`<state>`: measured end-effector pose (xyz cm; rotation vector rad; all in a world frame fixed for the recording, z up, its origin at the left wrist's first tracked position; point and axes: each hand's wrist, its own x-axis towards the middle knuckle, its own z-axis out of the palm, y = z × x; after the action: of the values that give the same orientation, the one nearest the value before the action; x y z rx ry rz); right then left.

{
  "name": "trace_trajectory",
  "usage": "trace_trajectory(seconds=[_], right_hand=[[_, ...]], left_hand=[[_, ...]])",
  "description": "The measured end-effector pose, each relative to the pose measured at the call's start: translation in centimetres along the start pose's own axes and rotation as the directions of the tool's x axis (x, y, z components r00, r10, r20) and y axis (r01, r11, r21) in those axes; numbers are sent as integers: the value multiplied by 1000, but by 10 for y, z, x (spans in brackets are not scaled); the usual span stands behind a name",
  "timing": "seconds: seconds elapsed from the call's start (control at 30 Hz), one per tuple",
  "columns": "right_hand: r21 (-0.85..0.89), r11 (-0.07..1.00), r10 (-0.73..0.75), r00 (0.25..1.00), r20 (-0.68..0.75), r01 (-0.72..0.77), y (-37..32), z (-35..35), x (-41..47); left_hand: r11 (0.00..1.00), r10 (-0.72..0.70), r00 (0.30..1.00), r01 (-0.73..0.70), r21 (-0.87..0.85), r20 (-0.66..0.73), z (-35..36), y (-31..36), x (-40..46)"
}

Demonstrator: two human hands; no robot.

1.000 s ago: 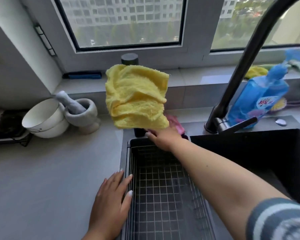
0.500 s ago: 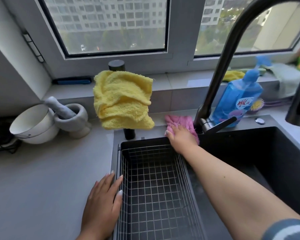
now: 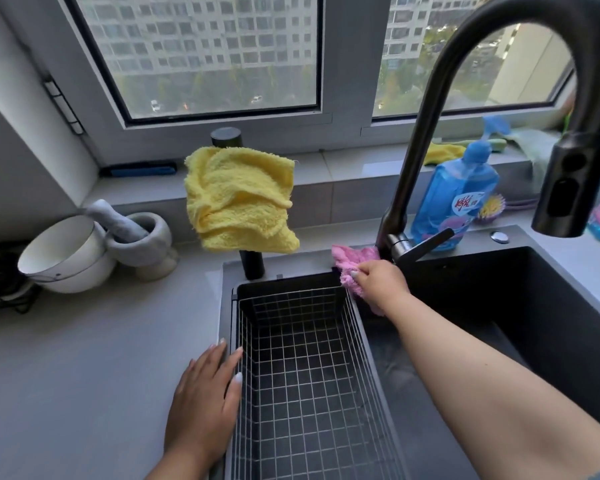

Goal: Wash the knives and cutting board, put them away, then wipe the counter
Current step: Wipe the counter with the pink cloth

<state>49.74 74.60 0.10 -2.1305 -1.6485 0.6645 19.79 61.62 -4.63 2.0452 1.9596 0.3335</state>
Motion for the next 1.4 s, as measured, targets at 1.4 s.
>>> trace_trajectory(seconds=[1.4], right_hand=[[690,622,-8,877,480,-371,-42,-8,-249]], left_hand=[[482,-204,930,367,-796,305,-78,57,-103]])
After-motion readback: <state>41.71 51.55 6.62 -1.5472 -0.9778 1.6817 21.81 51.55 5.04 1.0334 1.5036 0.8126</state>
